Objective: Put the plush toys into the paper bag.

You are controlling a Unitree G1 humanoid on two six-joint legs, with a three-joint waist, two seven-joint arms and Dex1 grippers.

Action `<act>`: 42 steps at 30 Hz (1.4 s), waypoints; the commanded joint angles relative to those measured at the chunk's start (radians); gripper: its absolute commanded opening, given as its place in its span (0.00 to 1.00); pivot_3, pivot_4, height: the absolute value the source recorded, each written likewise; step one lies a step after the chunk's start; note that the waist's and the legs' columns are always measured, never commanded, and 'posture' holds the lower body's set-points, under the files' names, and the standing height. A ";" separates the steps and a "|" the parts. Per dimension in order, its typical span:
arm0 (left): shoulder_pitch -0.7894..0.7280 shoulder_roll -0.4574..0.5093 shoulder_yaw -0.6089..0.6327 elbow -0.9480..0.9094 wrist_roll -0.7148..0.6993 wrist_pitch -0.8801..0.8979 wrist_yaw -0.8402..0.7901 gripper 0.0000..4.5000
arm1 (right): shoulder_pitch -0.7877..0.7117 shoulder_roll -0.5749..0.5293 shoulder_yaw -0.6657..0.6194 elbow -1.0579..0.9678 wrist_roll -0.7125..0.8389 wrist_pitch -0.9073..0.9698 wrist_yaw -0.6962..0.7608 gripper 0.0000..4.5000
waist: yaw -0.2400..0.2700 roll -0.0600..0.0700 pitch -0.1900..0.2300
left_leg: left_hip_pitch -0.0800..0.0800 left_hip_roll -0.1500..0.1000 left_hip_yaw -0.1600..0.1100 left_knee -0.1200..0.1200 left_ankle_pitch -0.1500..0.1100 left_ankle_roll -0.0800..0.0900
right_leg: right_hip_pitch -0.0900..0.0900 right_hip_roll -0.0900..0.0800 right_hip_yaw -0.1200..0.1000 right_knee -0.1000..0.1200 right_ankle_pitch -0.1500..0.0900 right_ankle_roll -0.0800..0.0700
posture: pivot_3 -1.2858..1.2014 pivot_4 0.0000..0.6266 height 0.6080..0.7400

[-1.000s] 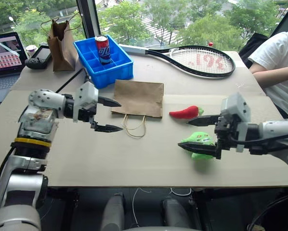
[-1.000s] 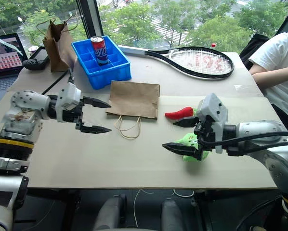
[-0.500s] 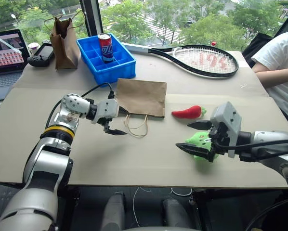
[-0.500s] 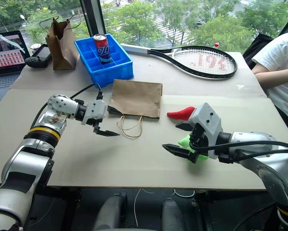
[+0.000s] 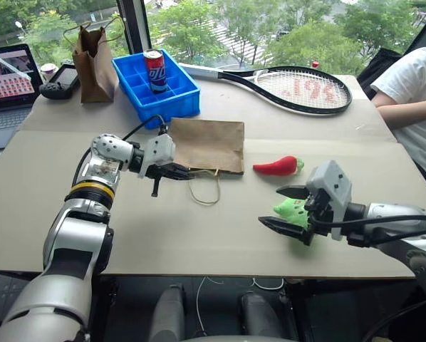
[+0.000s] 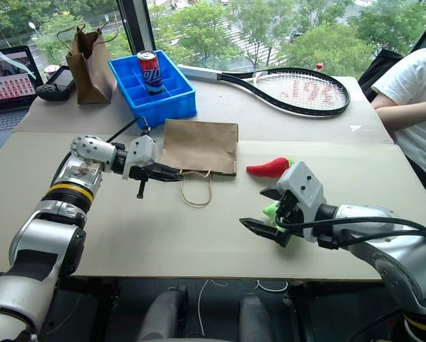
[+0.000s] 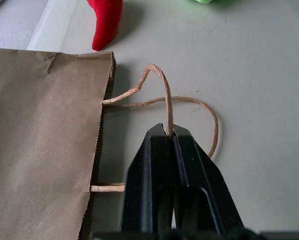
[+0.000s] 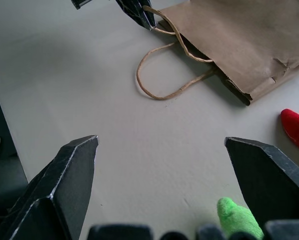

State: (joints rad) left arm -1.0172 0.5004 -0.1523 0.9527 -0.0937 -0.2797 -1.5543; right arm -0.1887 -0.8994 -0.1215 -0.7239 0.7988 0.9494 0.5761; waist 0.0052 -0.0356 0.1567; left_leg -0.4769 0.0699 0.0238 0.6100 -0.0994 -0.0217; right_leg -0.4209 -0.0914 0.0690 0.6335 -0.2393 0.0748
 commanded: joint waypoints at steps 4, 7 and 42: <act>0.079 0.049 0.048 -0.484 -0.180 0.509 -0.009 0.01 | -0.006 0.081 0.067 -0.009 -0.033 0.000 -0.064 1.00 | -0.008 0.000 0.000 | 0.000 0.000 -0.001 0.000 0.000 0.000 | 0.000 0.000 0.000 0.001 0.000 0.000 | 0.52 0.24 0.93; 0.168 0.084 0.025 -0.709 -0.192 0.685 0.059 0.00 | -0.010 0.167 0.109 0.019 -0.062 -0.006 -0.129 0.85 | -0.018 0.000 0.000 | 0.000 0.000 -0.002 0.002 0.000 0.000 | 0.000 0.001 0.000 0.006 -0.001 0.002 | 0.52 0.24 0.93; 0.110 0.082 0.269 -1.076 -0.589 1.448 0.643 0.00 | -0.315 0.712 0.373 0.966 -0.632 -0.569 -0.139 0.00 | -0.030 0.000 0.000 | 0.004 0.000 -0.008 0.001 0.001 -0.001 | -0.001 0.005 0.000 0.013 -0.002 0.001 | 0.52 0.24 0.93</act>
State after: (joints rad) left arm -0.8635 0.5579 0.0778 -0.0822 -0.6617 1.1725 -0.9203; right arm -0.5102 -0.1756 0.2333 0.2262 0.1990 0.3860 0.4217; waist -0.0243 -0.0353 0.1566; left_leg -0.4728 0.0699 0.0154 0.6103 -0.0979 -0.0227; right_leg -0.4217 -0.0862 0.0687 0.6465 -0.2411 0.0760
